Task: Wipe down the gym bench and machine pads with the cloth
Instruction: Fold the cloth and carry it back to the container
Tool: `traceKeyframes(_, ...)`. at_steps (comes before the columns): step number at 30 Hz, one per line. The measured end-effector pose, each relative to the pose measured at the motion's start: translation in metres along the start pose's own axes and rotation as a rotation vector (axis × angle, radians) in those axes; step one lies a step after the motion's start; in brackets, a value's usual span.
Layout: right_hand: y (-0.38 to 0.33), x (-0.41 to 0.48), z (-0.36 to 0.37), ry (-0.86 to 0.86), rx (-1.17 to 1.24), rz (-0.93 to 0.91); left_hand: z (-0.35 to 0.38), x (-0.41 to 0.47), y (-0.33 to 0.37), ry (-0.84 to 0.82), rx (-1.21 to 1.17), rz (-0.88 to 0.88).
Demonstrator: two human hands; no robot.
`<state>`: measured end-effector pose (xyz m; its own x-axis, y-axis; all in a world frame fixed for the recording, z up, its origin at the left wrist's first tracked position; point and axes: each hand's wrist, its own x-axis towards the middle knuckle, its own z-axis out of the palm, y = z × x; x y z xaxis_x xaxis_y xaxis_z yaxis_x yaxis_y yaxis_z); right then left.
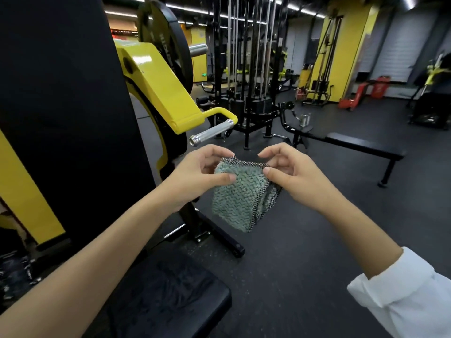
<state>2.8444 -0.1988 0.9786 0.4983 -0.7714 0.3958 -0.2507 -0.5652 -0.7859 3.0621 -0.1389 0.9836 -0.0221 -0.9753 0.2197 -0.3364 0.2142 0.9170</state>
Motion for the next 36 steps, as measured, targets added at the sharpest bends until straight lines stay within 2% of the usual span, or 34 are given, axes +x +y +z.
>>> traceKeyframes(4,0.000,-0.015,-0.010,-0.006,-0.035,0.069,0.031,0.013,0.006,-0.074,-0.005,0.114)
traceKeyframes(11,0.023,-0.038,-0.063,0.110,-0.122,0.157,0.104,0.054,0.020,-0.270,-0.002,0.163)
traceKeyframes(16,0.044,-0.056,-0.136,0.149,-0.181,0.212,0.172,0.089,0.039,-0.379,-0.023,0.189)
traceKeyframes(22,0.069,-0.082,-0.234,0.248,-0.259,0.177,0.264,0.133,0.064,-0.486,-0.035,0.219)
traceKeyframes(28,0.099,-0.126,-0.350,0.464,-0.274,0.180,0.355,0.178,0.088,-0.573,0.009,0.248)
traceKeyframes(32,0.122,-0.173,-0.416,0.556,-0.306,0.255,0.424,0.204,0.109,-0.570,-0.075,0.275)
traceKeyframes(36,0.138,-0.231,-0.470,0.672,-0.313,0.333,0.508,0.222,0.136,-0.664,-0.171,0.308)
